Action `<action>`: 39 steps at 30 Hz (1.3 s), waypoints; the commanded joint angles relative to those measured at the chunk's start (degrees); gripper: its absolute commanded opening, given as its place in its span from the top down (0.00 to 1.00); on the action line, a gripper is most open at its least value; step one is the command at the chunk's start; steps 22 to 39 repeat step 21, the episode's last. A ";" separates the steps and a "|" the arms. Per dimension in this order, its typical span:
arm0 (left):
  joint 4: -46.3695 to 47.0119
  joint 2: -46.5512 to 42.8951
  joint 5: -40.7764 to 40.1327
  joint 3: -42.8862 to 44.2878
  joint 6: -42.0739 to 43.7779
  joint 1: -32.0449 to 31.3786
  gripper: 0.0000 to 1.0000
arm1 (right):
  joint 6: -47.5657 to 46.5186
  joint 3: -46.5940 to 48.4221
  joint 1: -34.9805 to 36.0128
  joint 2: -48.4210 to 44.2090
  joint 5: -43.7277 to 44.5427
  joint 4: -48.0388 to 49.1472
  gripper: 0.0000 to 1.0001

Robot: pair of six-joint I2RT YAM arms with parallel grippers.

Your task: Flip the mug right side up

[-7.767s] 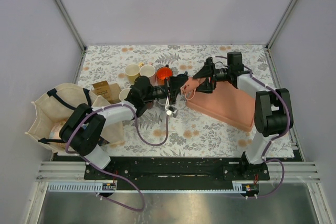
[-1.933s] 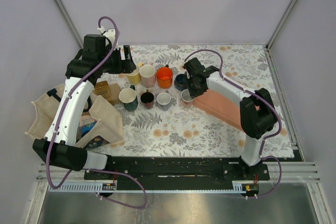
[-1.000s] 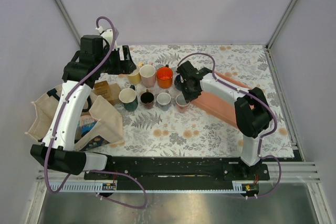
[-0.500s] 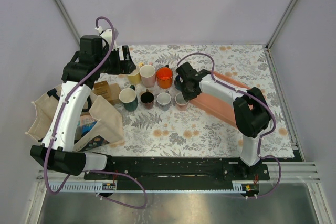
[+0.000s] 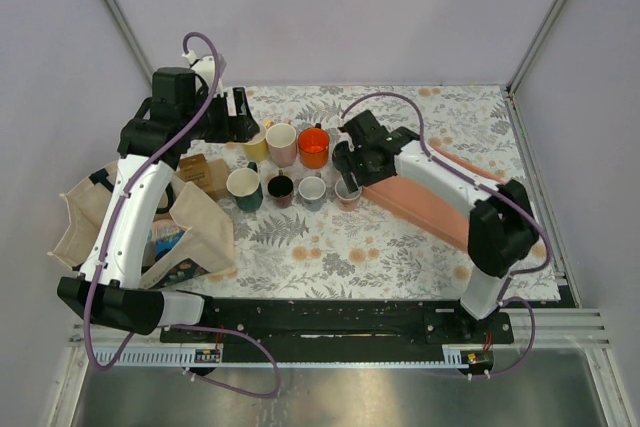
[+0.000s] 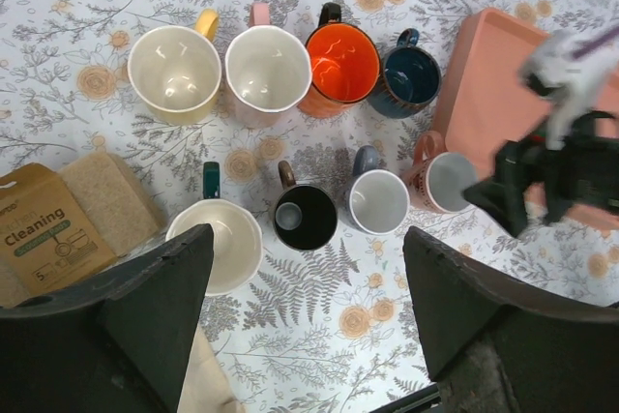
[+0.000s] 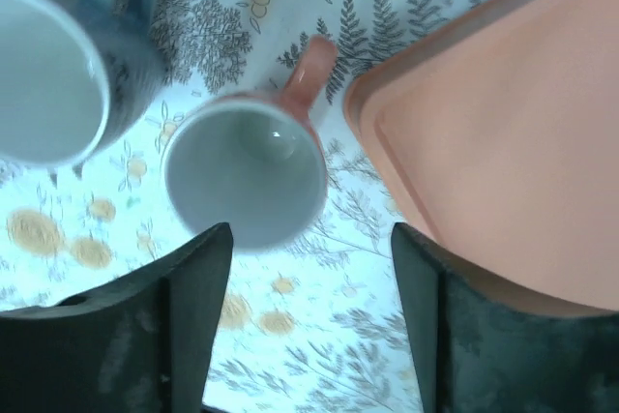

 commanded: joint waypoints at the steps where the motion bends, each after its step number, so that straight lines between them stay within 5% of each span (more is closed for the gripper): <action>1: 1.64 -1.06 -3.70 -1.30 3.85 0.33 0.18 | -4.36 3.22 -2.62 -13.53 -2.13 -3.77 0.16; 3: 1.03 -0.80 -7.92 -1.92 6.05 0.33 0.17 | -2.79 4.45 -7.26 -16.17 -6.86 -5.17 0.01; 8: 1.28 1.57 -16.80 -1.05 10.01 0.50 0.07 | -1.63 9.54 -19.23 -17.76 -19.89 -7.28 0.00; 15: 4.53 4.74 -18.23 2.20 12.91 0.59 0.04 | -1.63 16.23 -19.42 -19.52 5.23 -6.84 0.01; 39: 5.42 6.06 -17.78 5.10 12.13 0.85 0.04 | -2.16 16.41 -19.50 -21.27 5.95 -5.62 0.00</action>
